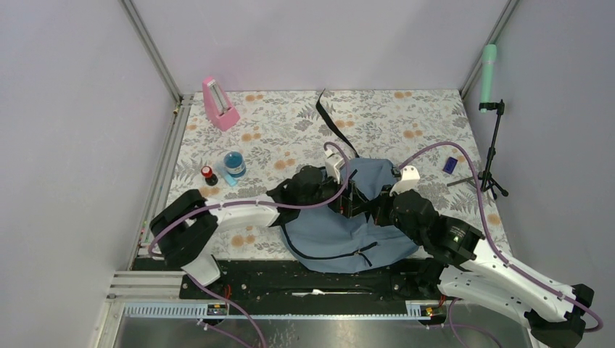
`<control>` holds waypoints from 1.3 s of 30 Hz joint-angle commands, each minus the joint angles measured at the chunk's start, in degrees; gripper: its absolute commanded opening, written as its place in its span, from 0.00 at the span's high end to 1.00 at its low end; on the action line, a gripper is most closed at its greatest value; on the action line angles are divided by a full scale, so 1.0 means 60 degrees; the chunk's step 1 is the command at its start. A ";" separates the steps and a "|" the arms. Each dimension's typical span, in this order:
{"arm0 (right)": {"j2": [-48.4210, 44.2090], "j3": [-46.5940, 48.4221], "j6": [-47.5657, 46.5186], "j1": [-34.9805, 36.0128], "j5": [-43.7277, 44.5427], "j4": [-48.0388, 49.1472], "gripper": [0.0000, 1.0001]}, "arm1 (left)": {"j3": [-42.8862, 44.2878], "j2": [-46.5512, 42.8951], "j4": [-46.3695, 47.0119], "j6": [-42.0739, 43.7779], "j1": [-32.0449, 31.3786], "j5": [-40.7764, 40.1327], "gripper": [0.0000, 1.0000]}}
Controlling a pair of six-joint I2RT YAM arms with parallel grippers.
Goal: Pack the student bag
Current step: Place the personal item in the student bag, then pick up the personal item from the center of the board.
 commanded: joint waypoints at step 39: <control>-0.0778 -0.0054 0.0166 0.0072 0.0158 0.0932 0.96 | 0.0513 -0.4402 -0.8981 0.2700 0.9785 -0.3118 0.01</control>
